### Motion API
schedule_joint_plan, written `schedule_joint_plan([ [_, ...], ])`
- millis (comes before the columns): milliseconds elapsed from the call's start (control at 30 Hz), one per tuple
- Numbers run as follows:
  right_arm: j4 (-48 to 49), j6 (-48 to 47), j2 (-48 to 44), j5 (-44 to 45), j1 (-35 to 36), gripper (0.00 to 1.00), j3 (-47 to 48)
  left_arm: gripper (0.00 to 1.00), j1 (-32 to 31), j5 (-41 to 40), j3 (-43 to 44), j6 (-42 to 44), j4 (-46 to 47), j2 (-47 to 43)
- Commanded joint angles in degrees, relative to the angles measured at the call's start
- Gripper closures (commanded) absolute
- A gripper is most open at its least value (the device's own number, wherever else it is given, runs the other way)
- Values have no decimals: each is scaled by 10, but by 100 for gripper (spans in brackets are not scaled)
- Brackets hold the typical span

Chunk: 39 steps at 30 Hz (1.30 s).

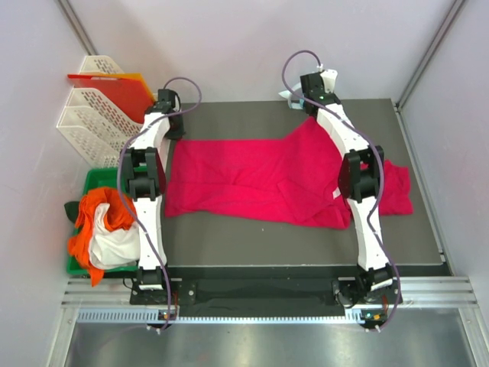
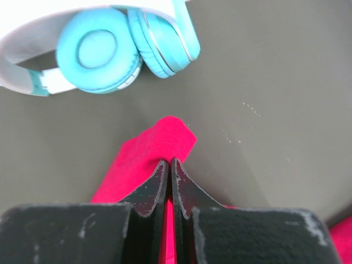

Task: Fold and stack the t-shirts
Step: Fold the flattened tshirt in 1/3 of the way

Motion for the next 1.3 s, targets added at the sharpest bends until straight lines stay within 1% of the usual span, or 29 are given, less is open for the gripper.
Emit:
schedule_joint_plan([
  [0,24,-4,18,-5,-22,100,29,100,4,-20,25,7,21,10],
  [300,36,-7,18,-20,-27,100,34,100,4,-18,23,7,28,-3],
  [467,59,-7,-18,-28,-23,100,17,100,4,-12,-8,6,49,-42],
  [667,56,-8,-26,-40,-23,100,5,100,4,-10,-10,11,39,-39],
  [700,56,-8,-26,-42,-23,94,3,98,4,-7,-13,11,35,-38],
  [733,54,-9,-27,-46,-23,76,1,86,4,-4,-15,9,33,-39],
  [800,57,-7,-39,-39,-20,63,-19,68,4,-8,-38,5,40,-50],
  [833,75,-8,-62,-32,-18,51,-34,49,4,-11,-51,3,59,-68],
  [900,100,-15,-91,-31,-16,44,-81,37,5,-12,-93,3,82,-103],
  [933,112,-18,-114,-28,-16,38,-89,27,5,-12,-102,5,94,-114],
  [1000,98,-19,-142,-24,-15,34,-86,23,5,-13,-111,5,95,-139],
  [1067,91,-17,-170,-23,-9,34,-102,23,4,-12,-112,3,85,-156],
  [1133,82,-12,-227,-25,-1,34,-134,22,4,-7,-124,-2,79,-195],
  [1167,80,-7,-249,-25,12,35,-183,23,5,10,-149,-3,77,-211],
  [1200,77,-4,-298,-27,20,37,-214,23,4,22,-165,-3,74,-245],
  [1233,77,3,-324,-26,28,37,-282,24,4,46,-207,-1,72,-263],
  [1267,82,14,-350,-25,53,38,-322,24,3,73,-232,2,72,-284],
])
